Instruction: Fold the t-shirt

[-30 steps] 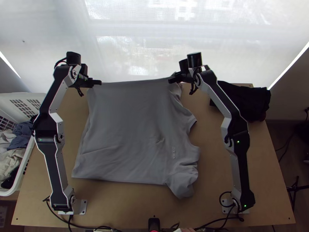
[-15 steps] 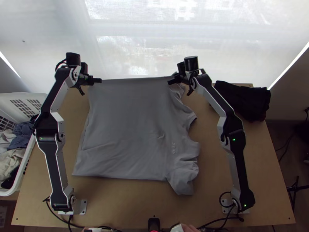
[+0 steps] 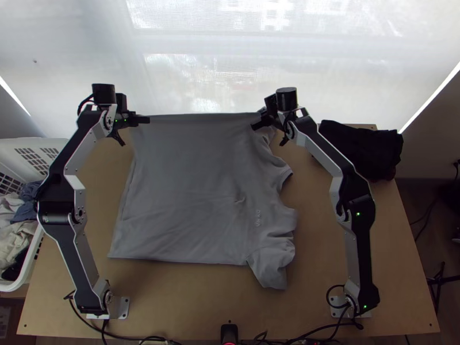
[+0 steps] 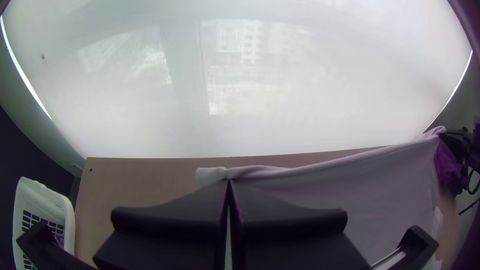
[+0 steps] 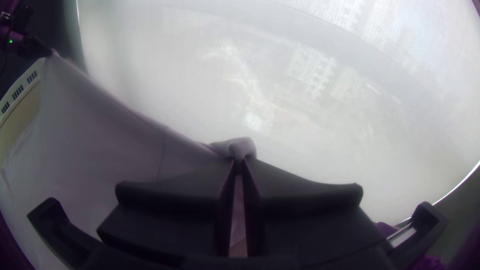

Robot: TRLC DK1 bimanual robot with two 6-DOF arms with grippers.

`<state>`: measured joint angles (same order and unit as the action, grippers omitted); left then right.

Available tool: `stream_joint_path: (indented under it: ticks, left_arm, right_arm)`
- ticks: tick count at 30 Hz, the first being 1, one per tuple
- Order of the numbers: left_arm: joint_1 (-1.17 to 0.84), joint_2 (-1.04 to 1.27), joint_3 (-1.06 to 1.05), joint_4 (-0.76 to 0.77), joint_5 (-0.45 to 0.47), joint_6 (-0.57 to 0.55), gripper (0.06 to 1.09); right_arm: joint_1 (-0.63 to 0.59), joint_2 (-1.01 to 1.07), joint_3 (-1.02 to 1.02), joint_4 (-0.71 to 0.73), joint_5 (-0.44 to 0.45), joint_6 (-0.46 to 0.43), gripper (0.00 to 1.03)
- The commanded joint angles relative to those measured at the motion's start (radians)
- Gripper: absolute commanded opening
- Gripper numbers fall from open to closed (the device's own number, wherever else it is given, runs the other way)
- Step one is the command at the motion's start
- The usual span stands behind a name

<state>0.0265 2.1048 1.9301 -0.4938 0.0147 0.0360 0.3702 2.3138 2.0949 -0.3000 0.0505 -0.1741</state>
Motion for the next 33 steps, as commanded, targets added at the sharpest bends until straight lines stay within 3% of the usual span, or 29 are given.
stream_joint_path:
  ticks: [1,11,19,33]
  left_arm:
    - [-0.017,-0.197,-0.304,0.158,0.007,-0.001,0.09]
    - [-0.022,-0.439,-0.657,0.256,0.007,0.008,0.09]
    - [-0.013,-0.56,-0.815,0.274,0.005,0.018,0.09]
    - [0.016,-0.638,-0.925,0.276,0.007,0.041,0.09]
  right_arm:
    - [0.024,-0.169,-0.285,0.14,0.002,-0.041,0.03]
    - [0.044,-0.441,-0.679,0.211,0.002,-0.011,0.03]
    - [0.088,-0.715,-0.966,0.214,0.0,0.016,0.03]
    - [0.188,-0.895,-1.144,0.159,0.0,0.041,0.03]
